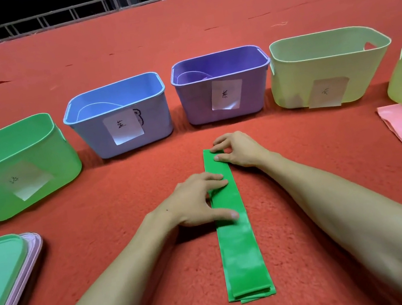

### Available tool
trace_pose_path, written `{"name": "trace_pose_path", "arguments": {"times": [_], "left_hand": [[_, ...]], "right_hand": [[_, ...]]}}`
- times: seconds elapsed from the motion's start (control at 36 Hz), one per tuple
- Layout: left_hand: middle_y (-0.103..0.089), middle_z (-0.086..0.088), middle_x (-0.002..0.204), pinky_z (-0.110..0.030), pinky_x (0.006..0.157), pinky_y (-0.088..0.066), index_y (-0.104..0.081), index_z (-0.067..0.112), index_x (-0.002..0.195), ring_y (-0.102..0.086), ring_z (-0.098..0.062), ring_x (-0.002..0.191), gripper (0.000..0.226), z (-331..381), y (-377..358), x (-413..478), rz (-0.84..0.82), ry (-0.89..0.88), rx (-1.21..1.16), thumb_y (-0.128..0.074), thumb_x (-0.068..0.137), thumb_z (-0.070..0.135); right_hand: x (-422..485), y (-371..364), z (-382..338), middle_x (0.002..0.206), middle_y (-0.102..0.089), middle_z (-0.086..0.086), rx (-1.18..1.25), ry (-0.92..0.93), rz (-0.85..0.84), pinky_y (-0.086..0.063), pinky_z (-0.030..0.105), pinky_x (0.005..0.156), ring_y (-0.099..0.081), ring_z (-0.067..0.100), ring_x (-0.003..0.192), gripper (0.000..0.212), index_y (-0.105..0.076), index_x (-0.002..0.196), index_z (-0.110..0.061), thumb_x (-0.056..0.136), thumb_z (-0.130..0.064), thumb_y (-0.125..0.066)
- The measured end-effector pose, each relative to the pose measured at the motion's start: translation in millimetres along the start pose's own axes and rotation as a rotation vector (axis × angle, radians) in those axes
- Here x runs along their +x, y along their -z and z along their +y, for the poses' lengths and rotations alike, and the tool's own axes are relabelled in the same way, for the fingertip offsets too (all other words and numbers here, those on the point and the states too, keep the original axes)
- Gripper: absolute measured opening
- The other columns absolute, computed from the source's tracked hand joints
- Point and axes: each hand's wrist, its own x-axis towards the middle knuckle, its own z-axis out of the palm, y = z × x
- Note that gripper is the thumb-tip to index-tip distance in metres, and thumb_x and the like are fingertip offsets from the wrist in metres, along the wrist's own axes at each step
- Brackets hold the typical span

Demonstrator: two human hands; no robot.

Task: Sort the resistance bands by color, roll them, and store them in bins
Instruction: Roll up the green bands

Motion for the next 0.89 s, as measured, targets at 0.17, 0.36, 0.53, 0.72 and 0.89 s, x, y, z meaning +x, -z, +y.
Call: {"name": "trace_pose_path", "arguments": {"times": [0.17,0.36,0.53,0.72,0.89], "left_hand": [[-0.065,-0.006,0.109,-0.029,0.089,-0.048,-0.072,0.012,0.107,-0.063,-0.019,0.095,0.024,-26.7,9.0,36.7,0.316,0.095,-0.202,-0.071,0.084,0.020],[-0.067,-0.006,0.119,-0.021,0.089,-0.040,-0.069,0.013,0.117,-0.063,-0.020,0.102,0.027,-40.7,18.4,74.6,0.371,0.176,-0.148,-0.061,0.091,0.016],[-0.066,-0.007,0.115,-0.024,0.091,-0.040,-0.069,0.015,0.118,-0.060,-0.021,0.104,0.029,-41.7,11.2,89.0,0.363,0.189,-0.164,-0.062,0.091,0.019],[-0.054,-0.003,0.098,-0.031,0.095,-0.041,-0.070,0.015,0.118,-0.056,-0.023,0.103,0.029,-49.8,2.8,90.8,0.416,0.180,-0.177,-0.065,0.090,0.021],[-0.060,-0.002,0.097,-0.033,0.092,-0.042,-0.072,0.018,0.114,-0.056,-0.022,0.102,0.026,-50.2,3.4,89.3,0.421,0.165,-0.220,-0.067,0.088,0.021]], "right_hand": [[6.4,0.5,5.6,0.135,-0.049,0.013,-0.008,-0.037,0.016,-0.026,0.028,0.109,-0.045,0.022,0.126,0.033,-0.070,0.115,-0.026,0.082,-0.034,-0.072],[10.3,5.2,7.9,0.140,-0.043,0.011,0.040,-0.071,-0.027,-0.020,0.021,0.104,-0.033,0.022,0.133,0.036,-0.070,0.115,-0.029,0.080,-0.036,-0.075],[10.6,1.2,10.7,0.134,-0.048,0.006,0.067,-0.093,0.021,-0.028,0.028,0.109,-0.041,0.023,0.126,0.033,-0.072,0.108,-0.033,0.076,-0.038,-0.078],[1.6,-5.1,17.9,0.116,-0.061,-0.003,0.206,0.016,0.164,-0.045,0.021,0.086,-0.059,0.011,0.098,0.041,-0.072,0.111,-0.025,0.071,-0.025,-0.082],[9.0,-6.2,12.1,0.123,-0.063,0.001,0.109,-0.044,0.140,-0.042,0.026,0.096,-0.058,0.014,0.110,0.035,-0.069,0.117,-0.017,0.086,-0.033,-0.068]]}}
